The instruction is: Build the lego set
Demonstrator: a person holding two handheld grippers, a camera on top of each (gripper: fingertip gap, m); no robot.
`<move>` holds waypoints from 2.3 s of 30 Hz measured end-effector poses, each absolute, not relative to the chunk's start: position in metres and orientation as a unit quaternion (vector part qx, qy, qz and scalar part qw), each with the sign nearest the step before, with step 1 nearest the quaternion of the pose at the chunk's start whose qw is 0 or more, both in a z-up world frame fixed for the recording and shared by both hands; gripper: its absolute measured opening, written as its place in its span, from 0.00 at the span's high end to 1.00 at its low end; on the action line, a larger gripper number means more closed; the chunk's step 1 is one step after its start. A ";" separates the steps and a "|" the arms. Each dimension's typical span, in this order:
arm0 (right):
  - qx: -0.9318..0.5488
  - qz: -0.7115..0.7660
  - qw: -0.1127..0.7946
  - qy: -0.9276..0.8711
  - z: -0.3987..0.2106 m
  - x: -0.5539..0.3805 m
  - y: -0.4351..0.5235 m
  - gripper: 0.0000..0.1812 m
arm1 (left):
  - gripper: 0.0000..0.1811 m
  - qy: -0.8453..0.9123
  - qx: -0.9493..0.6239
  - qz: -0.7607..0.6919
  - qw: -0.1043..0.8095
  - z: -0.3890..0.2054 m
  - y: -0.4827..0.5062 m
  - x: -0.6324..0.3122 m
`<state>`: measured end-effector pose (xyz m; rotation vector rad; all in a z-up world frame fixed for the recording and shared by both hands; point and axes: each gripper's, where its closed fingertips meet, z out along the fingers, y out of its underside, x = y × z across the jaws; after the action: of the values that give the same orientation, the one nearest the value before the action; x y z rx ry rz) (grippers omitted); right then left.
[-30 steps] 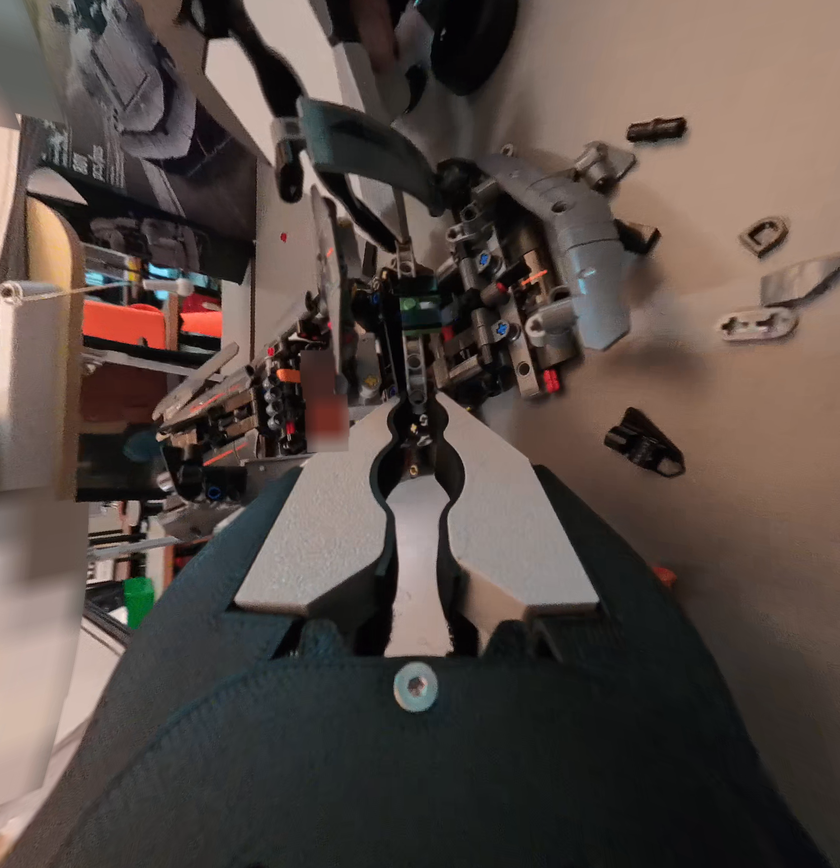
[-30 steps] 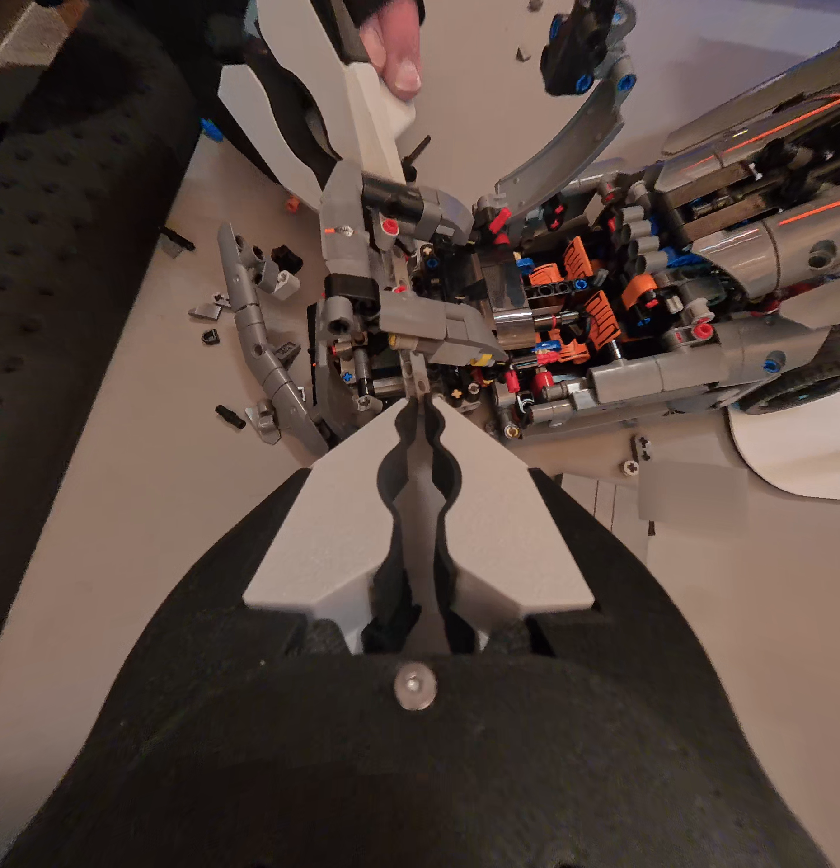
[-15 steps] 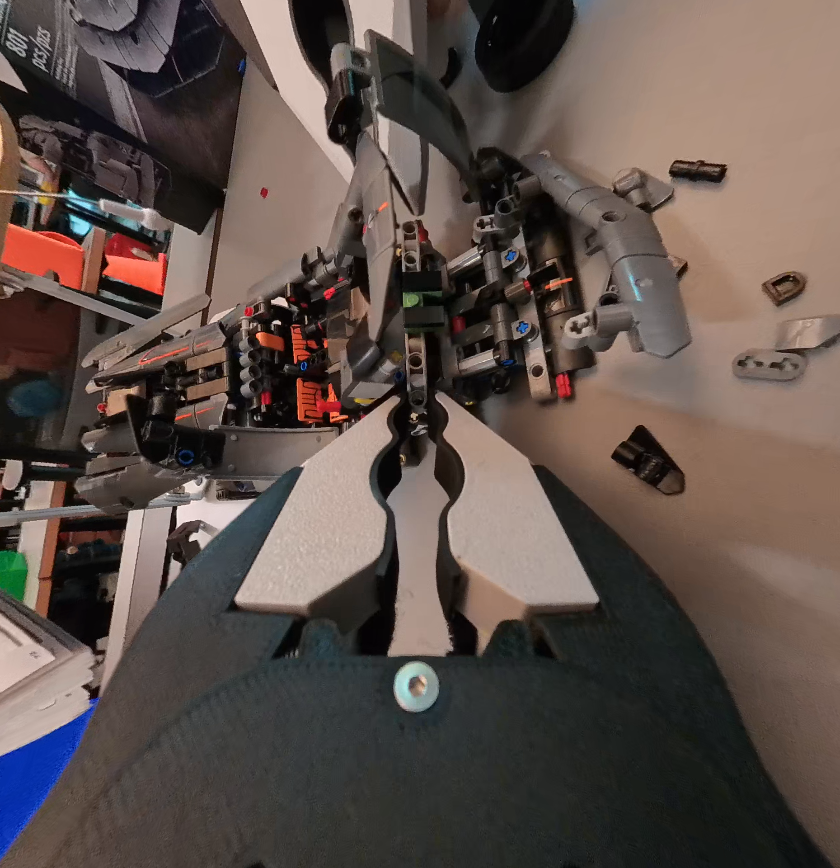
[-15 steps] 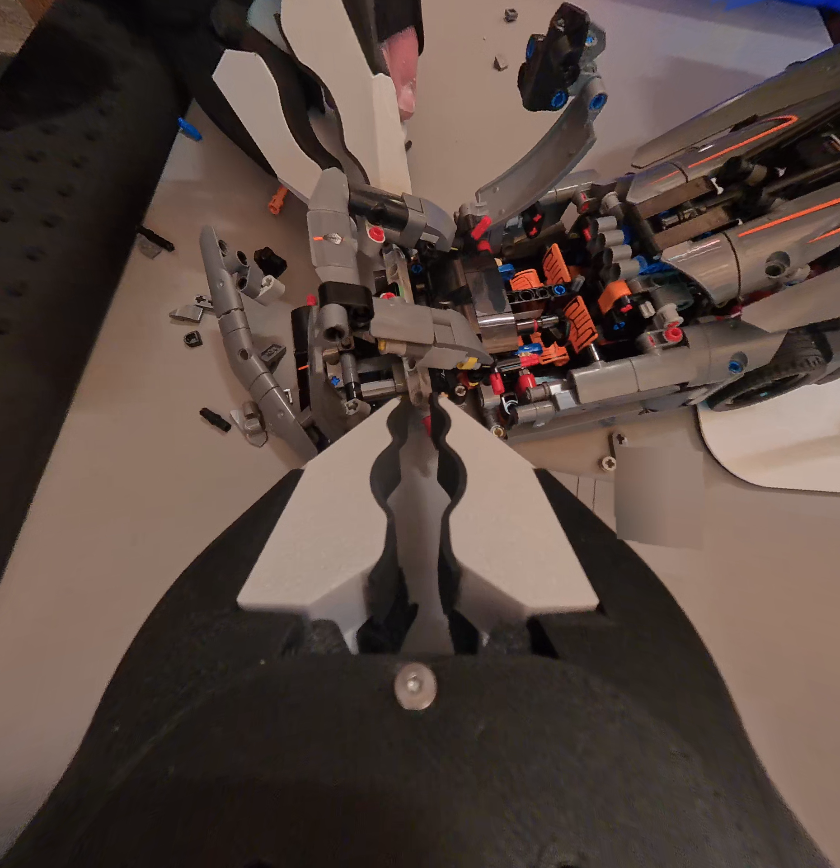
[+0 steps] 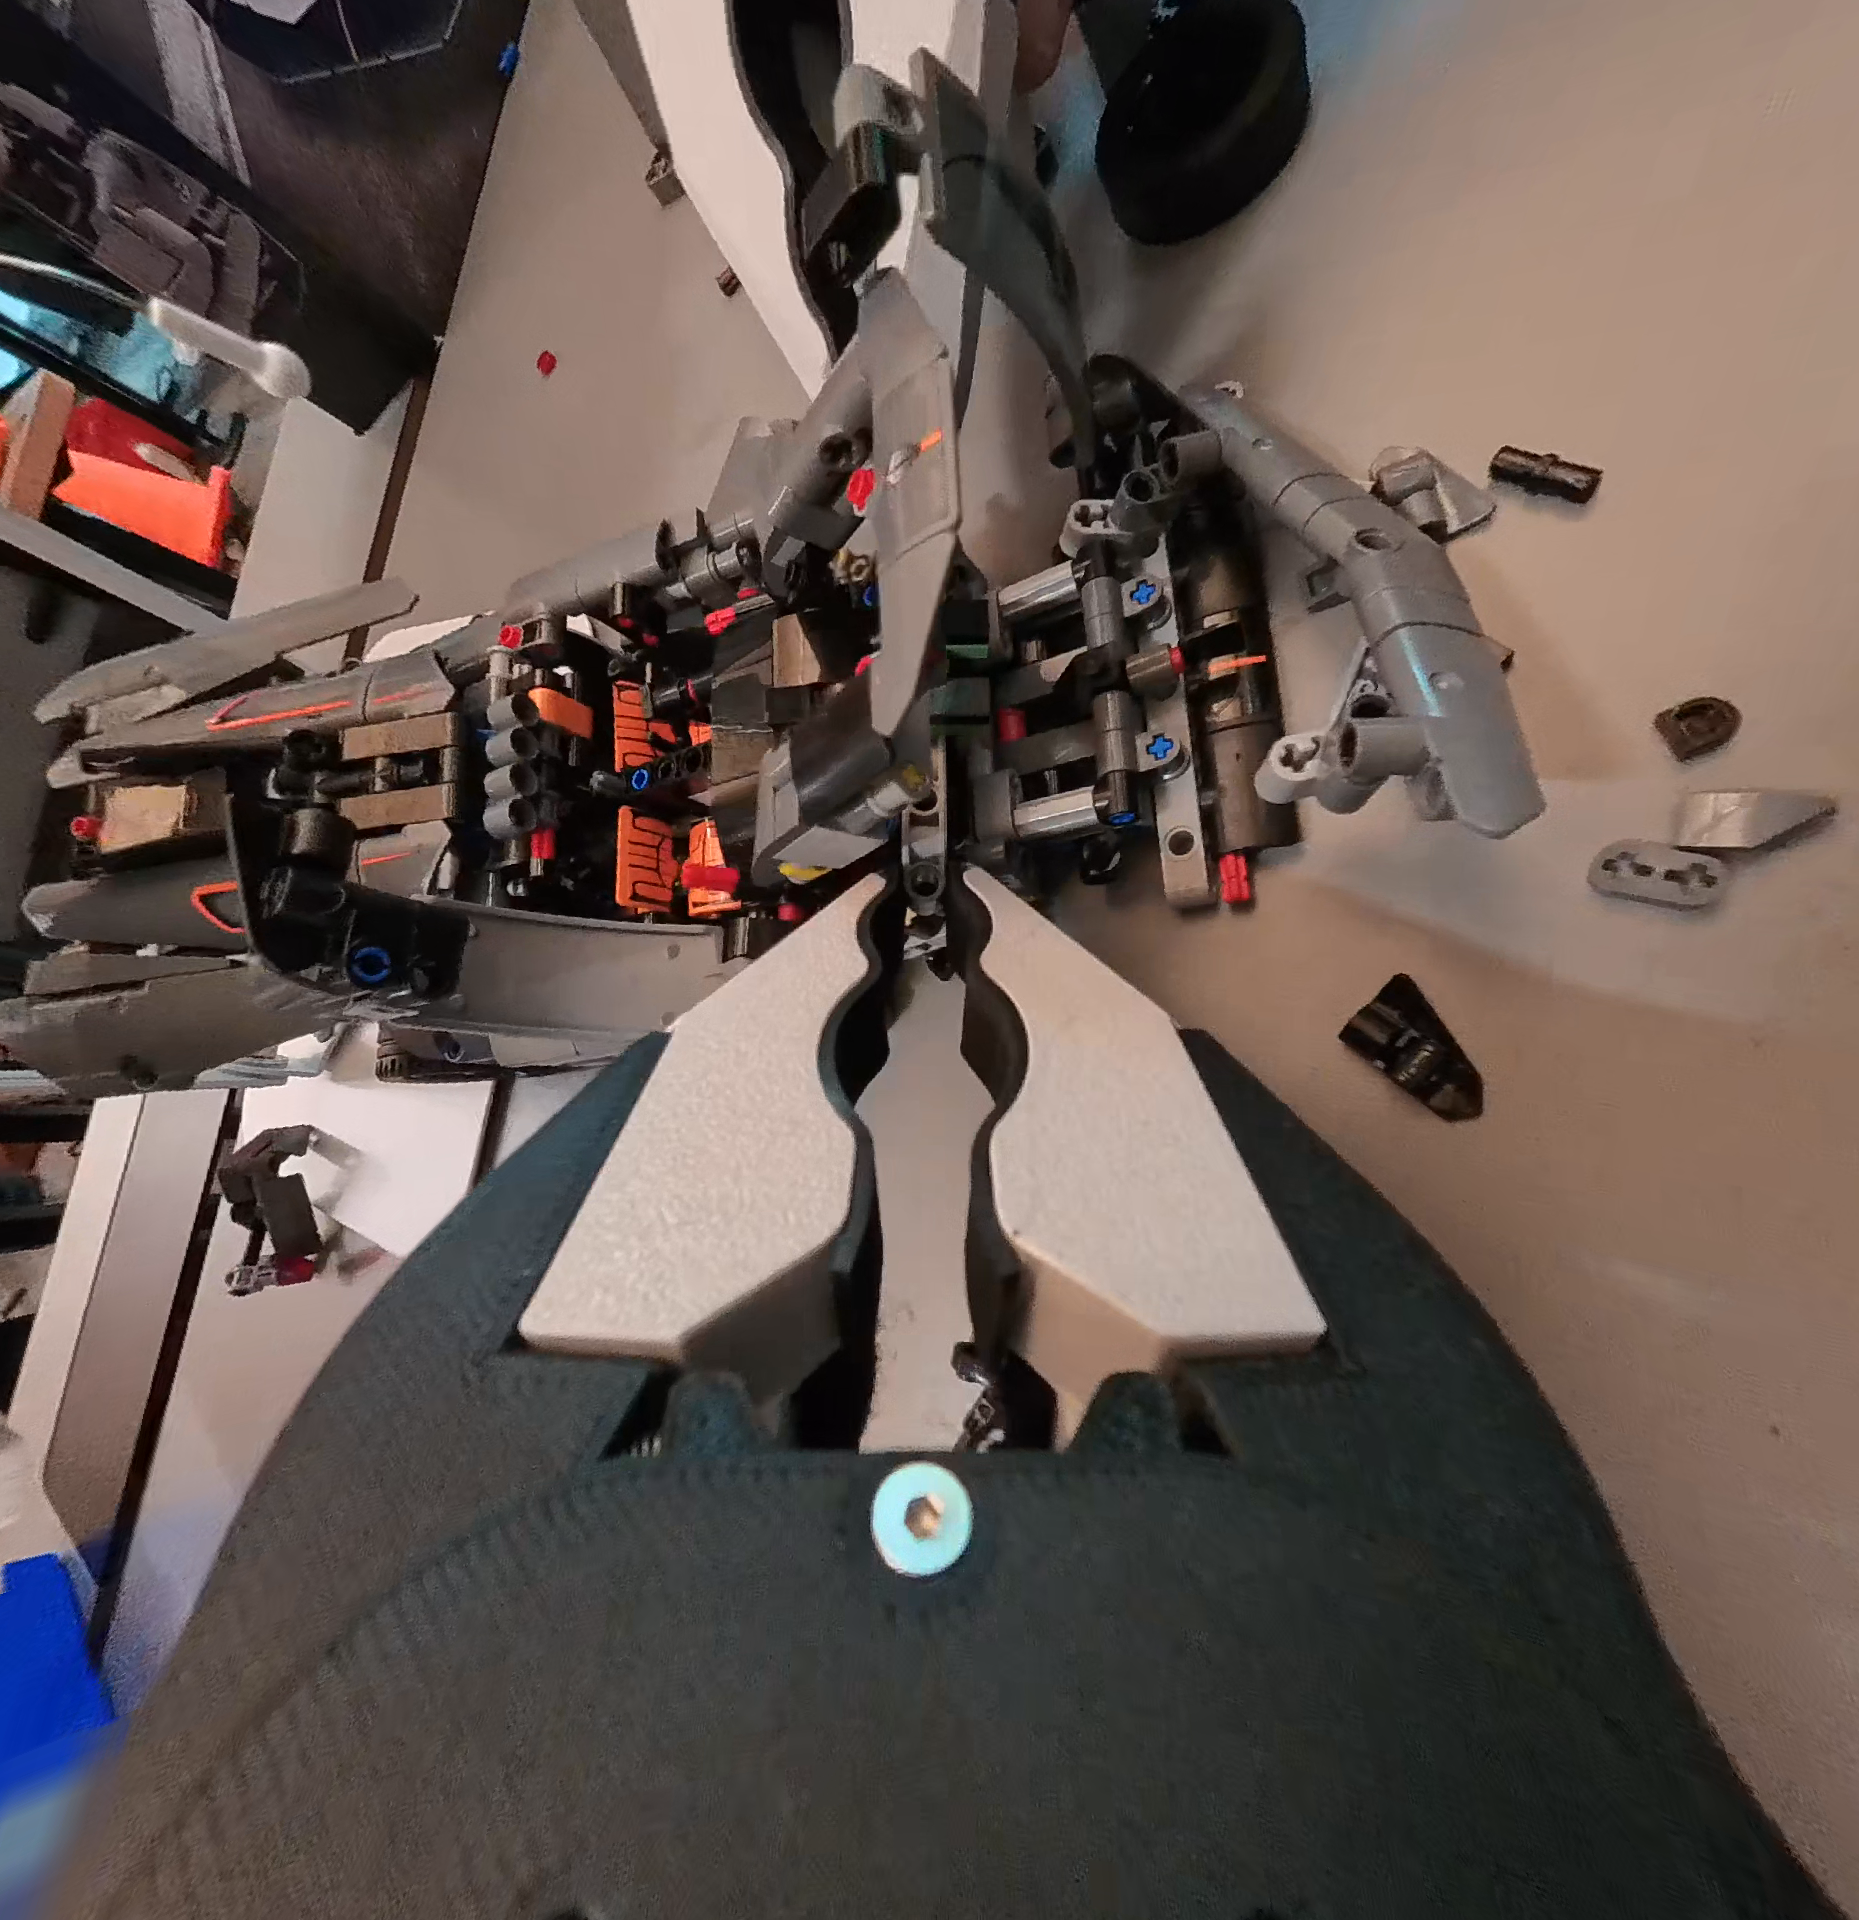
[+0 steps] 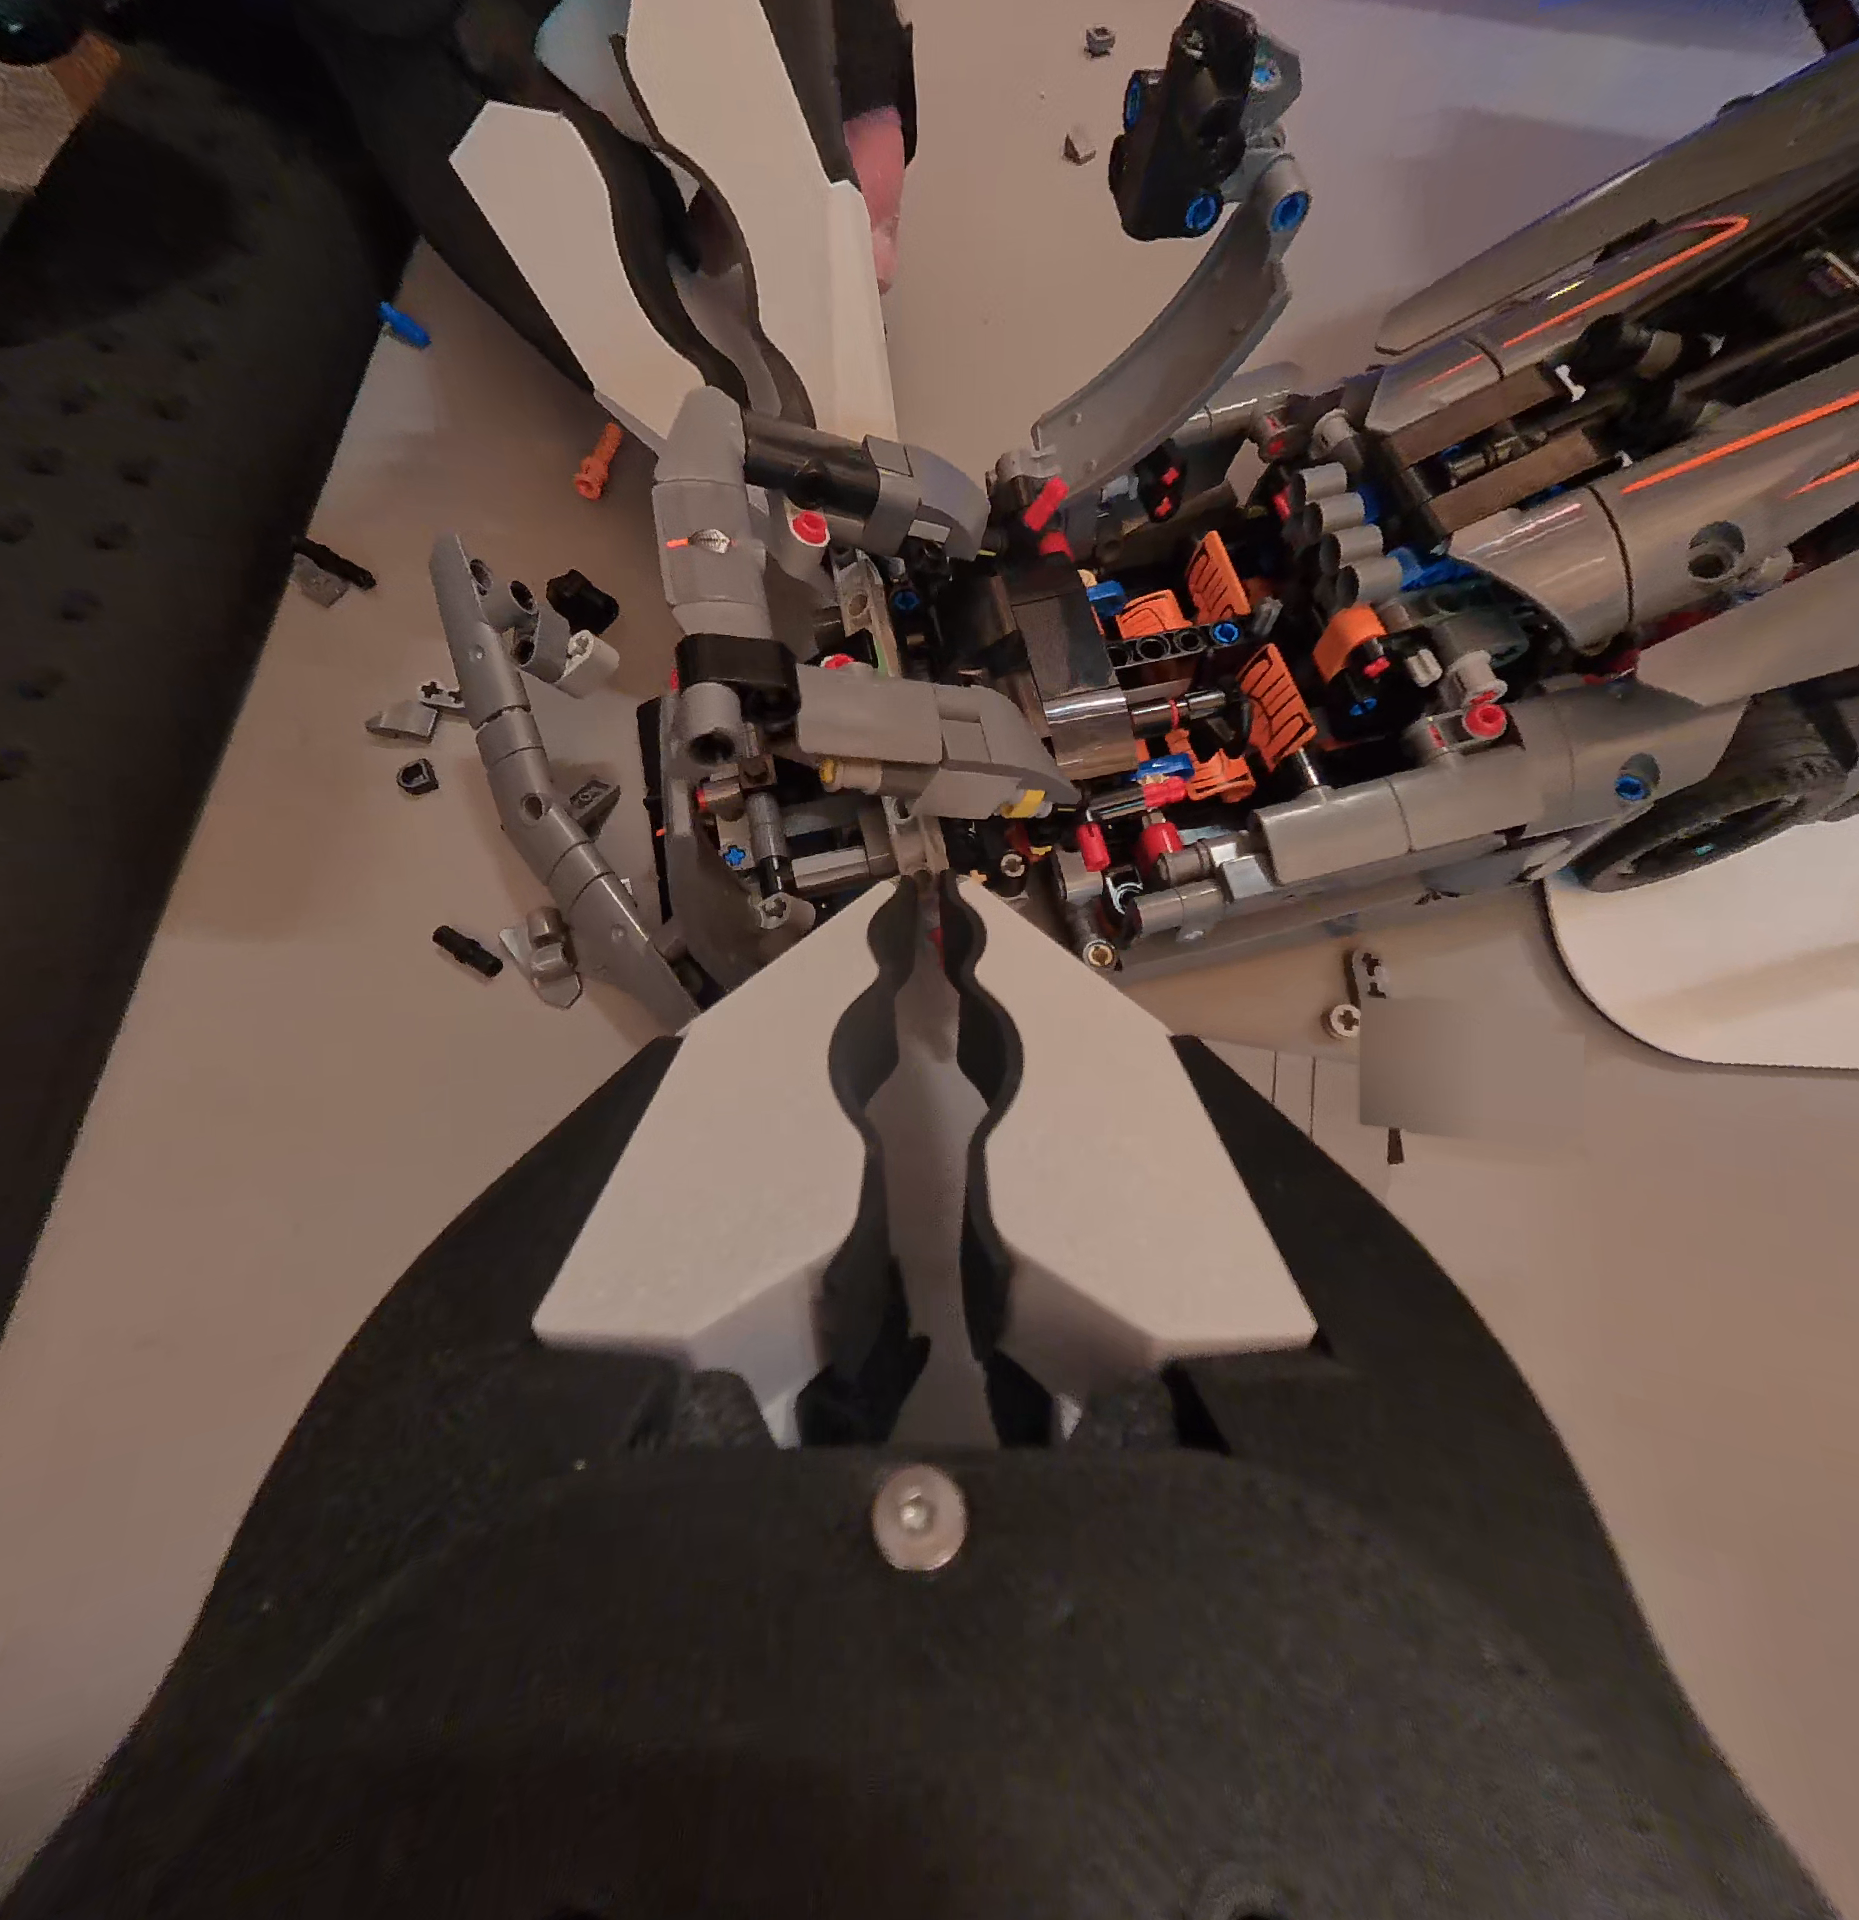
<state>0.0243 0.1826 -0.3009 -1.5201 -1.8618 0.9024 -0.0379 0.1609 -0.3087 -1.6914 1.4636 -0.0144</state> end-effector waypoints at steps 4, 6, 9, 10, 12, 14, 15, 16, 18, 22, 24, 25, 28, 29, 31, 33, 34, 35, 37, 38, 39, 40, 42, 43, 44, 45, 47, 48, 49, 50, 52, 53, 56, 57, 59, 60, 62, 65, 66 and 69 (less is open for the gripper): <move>-0.574 0.343 0.280 -0.689 -0.301 0.024 0.183 1.00 | 0.98 0.579 -0.691 -0.025 0.433 -0.309 0.161 -0.038; -0.574 0.342 0.281 -0.688 -0.300 0.024 0.183 1.00 | 0.98 0.574 -0.695 -0.037 0.430 -0.309 0.161 -0.038; -0.579 0.350 0.278 -0.682 -0.300 0.023 0.183 0.99 | 0.98 0.570 -0.700 -0.045 0.427 -0.309 0.161 -0.038; -0.580 0.349 0.281 -0.681 -0.300 0.023 0.185 0.99 | 0.98 0.566 -0.703 -0.053 0.427 -0.309 0.161 -0.038; -0.585 0.348 0.284 -0.675 -0.299 0.022 0.187 0.99 | 0.98 0.556 -0.713 -0.078 0.419 -0.309 0.160 -0.037; -0.582 0.351 0.283 -0.677 -0.299 0.020 0.185 0.99 | 0.98 0.549 -0.719 -0.083 0.417 -0.310 0.162 -0.038; -0.582 0.350 0.282 -0.678 -0.300 0.020 0.185 0.99 | 0.98 0.546 -0.722 -0.090 0.415 -0.310 0.162 -0.038; -0.583 0.348 0.283 -0.678 -0.300 0.020 0.185 0.99 | 0.98 0.542 -0.726 -0.100 0.412 -0.310 0.161 -0.037; -0.582 0.346 0.284 -0.678 -0.300 0.021 0.186 1.00 | 0.98 0.533 -0.731 -0.124 0.406 -0.309 0.160 -0.036; -0.588 0.349 0.281 -0.674 -0.300 0.020 0.186 1.00 | 0.98 0.527 -0.736 -0.133 0.403 -0.309 0.160 -0.035; -0.592 0.351 0.278 -0.670 -0.301 0.021 0.187 1.00 | 0.98 0.523 -0.738 -0.142 0.401 -0.309 0.160 -0.035; -0.592 0.350 0.278 -0.670 -0.301 0.021 0.187 1.00 | 0.98 0.520 -0.740 -0.150 0.399 -0.309 0.159 -0.034; -0.597 0.348 0.276 -0.668 -0.302 0.021 0.188 1.00 | 0.97 0.522 -0.739 -0.141 0.402 -0.309 0.160 -0.034; -0.597 0.346 0.277 -0.669 -0.302 0.021 0.188 1.00 | 0.97 0.524 -0.739 -0.137 0.402 -0.309 0.160 -0.034; -0.603 0.348 0.274 -0.664 -0.302 0.021 0.189 1.00 | 0.97 0.522 -0.739 -0.135 0.404 -0.309 0.161 -0.034; -0.605 0.343 0.271 -0.665 -0.302 0.021 0.189 1.00 | 0.98 0.516 -0.743 -0.145 0.402 -0.309 0.161 -0.034; -0.606 0.342 0.270 -0.665 -0.303 0.021 0.189 1.00 | 0.98 0.513 -0.745 -0.150 0.400 -0.309 0.161 -0.034; -0.611 0.346 0.264 -0.661 -0.303 0.021 0.189 1.00 | 0.98 0.511 -0.745 -0.153 0.400 -0.310 0.161 -0.034; -0.616 0.355 0.256 -0.655 -0.303 0.021 0.189 1.00 | 0.98 0.507 -0.747 -0.159 0.398 -0.310 0.161 -0.034; -0.620 0.362 0.250 -0.649 -0.303 0.020 0.189 1.00 | 0.98 0.505 -0.749 -0.164 0.397 -0.310 0.161 -0.034; -0.628 0.368 0.242 -0.641 -0.303 0.020 0.189 1.00 | 0.97 0.501 -0.751 -0.170 0.396 -0.309 0.161 -0.034; -0.634 0.372 0.236 -0.635 -0.303 0.020 0.190 1.00 | 0.97 0.497 -0.753 -0.176 0.394 -0.309 0.161 -0.034; -0.643 0.377 0.225 -0.628 -0.304 0.020 0.190 1.00 | 0.97 0.492 -0.754 -0.187 0.392 -0.309 0.161 -0.034; -0.648 0.380 0.217 -0.623 -0.304 0.020 0.190 1.00 | 0.97 0.489 -0.756 -0.194 0.390 -0.309 0.161 -0.034; -0.651 0.382 0.210 -0.621 -0.304 0.020 0.190 1.00 | 0.97 0.487 -0.756 -0.198 0.389 -0.309 0.161 -0.034; -0.654 0.381 0.206 -0.620 -0.304 0.020 0.190 1.00 | 0.97 0.486 -0.757 -0.201 0.389 -0.309 0.161 -0.034; -0.664 0.385 0.190 -0.612 -0.305 0.020 0.190 1.00 | 0.97 0.482 -0.758 -0.207 0.387 -0.309 0.162 -0.034; -0.669 0.390 0.182 -0.606 -0.305 0.020 0.191 1.00 | 0.97 0.480 -0.759 -0.210 0.386 -0.309 0.162 -0.035; -0.674 0.395 0.174 -0.599 -0.305 0.020 0.191 1.00 | 0.97 0.478 -0.760 -0.214 0.386 -0.309 0.162 -0.035; -0.678 0.397 0.168 -0.595 -0.305 0.020 0.191 1.00 | 0.97 0.474 -0.761 -0.220 0.384 -0.309 0.162 -0.035; -0.681 0.392 0.163 -0.597 -0.306 0.020 0.191 1.00 | 0.97 0.472 -0.762 -0.225 0.382 -0.309 0.162 -0.035; -0.683 0.386 0.161 -0.598 -0.306 0.020 0.191 1.00 | 0.97 0.473 -0.761 -0.224 0.383 -0.309 0.162 -0.035; -0.685 0.382 0.159 -0.600 -0.306 0.020 0.191 1.00 | 0.97 0.470 -0.762 -0.232 0.381 -0.309 0.163 -0.035; -0.684 0.381 0.159 -0.602 -0.306 0.020 0.191 1.00 | 0.97 0.466 -0.763 -0.239 0.379 -0.309 0.163 -0.035; -0.681 0.384 0.158 -0.603 -0.306 0.020 0.191 1.00 | 0.97 0.464 -0.762 -0.243 0.380 -0.309 0.163 -0.035; -0.681 0.386 0.159 -0.602 -0.306 0.020 0.191 1.00 | 0.97 0.465 -0.762 -0.241 0.381 -0.309 0.163 -0.035; -0.676 0.395 0.161 -0.601 -0.306 0.021 0.191 1.00 | 0.98 0.467 -0.760 -0.240 0.383 -0.308 0.163 -0.034; -0.667 0.405 0.165 -0.603 -0.307 0.020 0.192 1.00 | 0.97 0.467 -0.760 -0.239 0.383 -0.308 0.163 -0.034; -0.665 0.411 0.164 -0.601 -0.307 0.021 0.192 1.00 | 0.98 0.468 -0.760 -0.239 0.383 -0.308 0.163 -0.034; -0.660 0.405 0.172 -0.609 -0.307 0.021 0.192 1.00 | 0.97 0.470 -0.759 -0.235 0.385 -0.308 0.163 -0.034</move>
<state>0.0207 0.1917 -0.3068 -1.8736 -1.7287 1.1502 -0.0340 0.1627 -0.3076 -1.9321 1.1961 -0.5995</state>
